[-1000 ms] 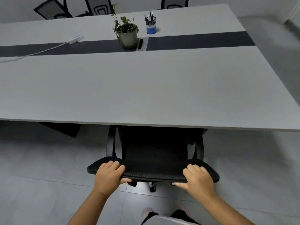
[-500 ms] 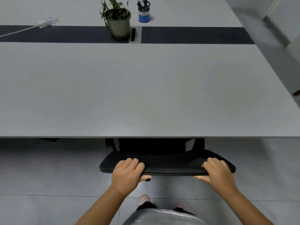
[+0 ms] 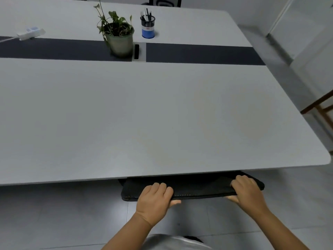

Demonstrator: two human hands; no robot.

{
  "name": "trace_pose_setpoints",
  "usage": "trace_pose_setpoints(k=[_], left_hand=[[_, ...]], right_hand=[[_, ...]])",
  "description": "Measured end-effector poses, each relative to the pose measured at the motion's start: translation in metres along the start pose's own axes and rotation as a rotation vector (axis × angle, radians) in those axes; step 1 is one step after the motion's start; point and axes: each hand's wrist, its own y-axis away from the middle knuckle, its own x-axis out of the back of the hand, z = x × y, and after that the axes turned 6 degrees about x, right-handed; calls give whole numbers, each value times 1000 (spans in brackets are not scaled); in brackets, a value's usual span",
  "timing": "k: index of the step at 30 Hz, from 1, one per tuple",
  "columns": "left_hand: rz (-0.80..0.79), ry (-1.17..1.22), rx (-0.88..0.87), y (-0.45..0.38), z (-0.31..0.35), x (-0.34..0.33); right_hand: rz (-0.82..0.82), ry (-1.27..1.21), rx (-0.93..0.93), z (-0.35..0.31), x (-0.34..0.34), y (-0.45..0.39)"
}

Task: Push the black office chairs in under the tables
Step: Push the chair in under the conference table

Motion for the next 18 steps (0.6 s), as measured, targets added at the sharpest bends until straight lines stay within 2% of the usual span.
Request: trace_pose_setpoints(k=[4, 10, 14, 16, 18], left_hand=[[24, 2, -13, -1, -3, 2], [-1, 13, 34, 7, -5, 12], [-135, 134, 194, 11, -1, 34], [-126, 210, 339, 17, 15, 44], [-62, 270, 545, 33, 42, 50]], right_hand=[[138, -39, 5, -3, -1, -2], [82, -87, -60, -21, 11, 0], [-45, -215, -34, -35, 23, -1], [-78, -364, -1, -43, 26, -6], [-91, -482, 128, -54, 30, -15]])
